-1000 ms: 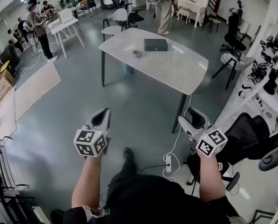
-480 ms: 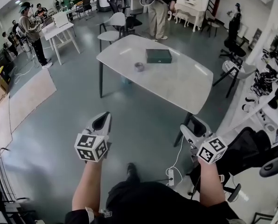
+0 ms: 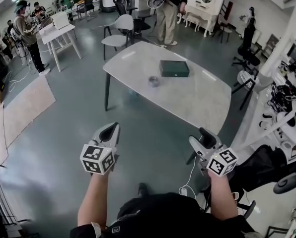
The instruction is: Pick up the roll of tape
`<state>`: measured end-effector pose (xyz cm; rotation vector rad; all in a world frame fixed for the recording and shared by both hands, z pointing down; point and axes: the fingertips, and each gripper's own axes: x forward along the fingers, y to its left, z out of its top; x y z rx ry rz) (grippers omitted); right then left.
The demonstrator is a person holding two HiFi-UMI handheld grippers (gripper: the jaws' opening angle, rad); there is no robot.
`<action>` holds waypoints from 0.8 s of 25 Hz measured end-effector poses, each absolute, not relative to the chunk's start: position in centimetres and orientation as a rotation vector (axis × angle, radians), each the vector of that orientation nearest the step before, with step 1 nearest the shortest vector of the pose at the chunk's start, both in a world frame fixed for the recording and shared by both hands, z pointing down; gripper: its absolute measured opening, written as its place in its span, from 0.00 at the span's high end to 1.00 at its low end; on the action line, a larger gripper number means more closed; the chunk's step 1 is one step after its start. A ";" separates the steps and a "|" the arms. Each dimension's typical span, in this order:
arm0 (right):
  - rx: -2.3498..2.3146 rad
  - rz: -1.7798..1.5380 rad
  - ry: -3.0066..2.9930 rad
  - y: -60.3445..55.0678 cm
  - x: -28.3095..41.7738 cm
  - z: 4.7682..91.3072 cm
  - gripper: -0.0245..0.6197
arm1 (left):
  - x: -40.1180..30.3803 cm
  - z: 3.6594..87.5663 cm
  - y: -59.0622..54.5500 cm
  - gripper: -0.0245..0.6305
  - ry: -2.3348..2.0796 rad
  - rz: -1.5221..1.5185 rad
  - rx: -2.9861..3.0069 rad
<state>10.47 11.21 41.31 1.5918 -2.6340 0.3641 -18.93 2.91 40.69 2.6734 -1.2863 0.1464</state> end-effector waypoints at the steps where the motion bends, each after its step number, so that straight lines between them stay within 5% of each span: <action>1: 1.590 0.361 -2.635 10.4 9.9 41.3 0.57 | -19.4 40.7 2.2 0.95 -1.284 0.147 2.674; 20: 1.568 0.504 -2.652 -7.1 12.6 46.4 0.57 | -17.1 44.3 -13.5 0.95 -1.272 0.255 2.621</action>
